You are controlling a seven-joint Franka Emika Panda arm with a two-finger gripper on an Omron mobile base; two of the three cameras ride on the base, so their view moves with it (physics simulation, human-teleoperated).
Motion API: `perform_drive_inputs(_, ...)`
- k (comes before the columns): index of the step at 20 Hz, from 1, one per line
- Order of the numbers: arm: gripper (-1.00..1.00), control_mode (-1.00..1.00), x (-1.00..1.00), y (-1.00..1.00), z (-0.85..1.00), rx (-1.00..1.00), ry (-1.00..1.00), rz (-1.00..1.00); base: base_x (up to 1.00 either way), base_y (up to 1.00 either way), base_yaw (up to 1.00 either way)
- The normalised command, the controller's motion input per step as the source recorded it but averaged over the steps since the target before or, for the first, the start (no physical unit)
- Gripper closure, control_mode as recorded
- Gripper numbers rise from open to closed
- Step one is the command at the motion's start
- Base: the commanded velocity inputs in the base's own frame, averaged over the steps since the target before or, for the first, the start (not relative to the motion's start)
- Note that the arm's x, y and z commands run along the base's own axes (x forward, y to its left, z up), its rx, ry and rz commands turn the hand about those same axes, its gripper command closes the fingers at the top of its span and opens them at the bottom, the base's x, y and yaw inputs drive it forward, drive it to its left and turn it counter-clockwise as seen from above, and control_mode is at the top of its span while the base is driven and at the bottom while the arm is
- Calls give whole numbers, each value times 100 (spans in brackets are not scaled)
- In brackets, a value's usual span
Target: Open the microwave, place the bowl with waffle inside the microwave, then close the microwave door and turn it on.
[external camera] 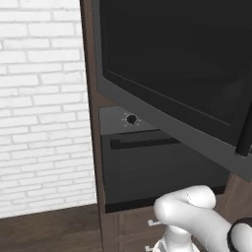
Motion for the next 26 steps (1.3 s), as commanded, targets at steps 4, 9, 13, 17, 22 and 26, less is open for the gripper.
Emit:
perform_drive_inputs(4, -100, -100, -3, 92, 0, 0, -7, 27, 0, 0, 0)
perform_drive_inputs(9, -100, -100, -51, 92, 0, 0, -27, 15, 0, 0, 0)
perform_drive_inputs(13, -100, -100, -78, 67, 0, 0, -34, 9, 0, 0, 0)
perform_drive_inputs(17, -100, -100, -61, 36, 1, 0, -24, 5, 0, 0, 0)
perform_drive_inputs(22, -100, -100, -1, 4, 0, 1, -2, 1, 0, 0, 0)
perform_drive_inputs(26, -100, -100, 8, -28, 0, 0, 14, -1, 0, 0, 0)
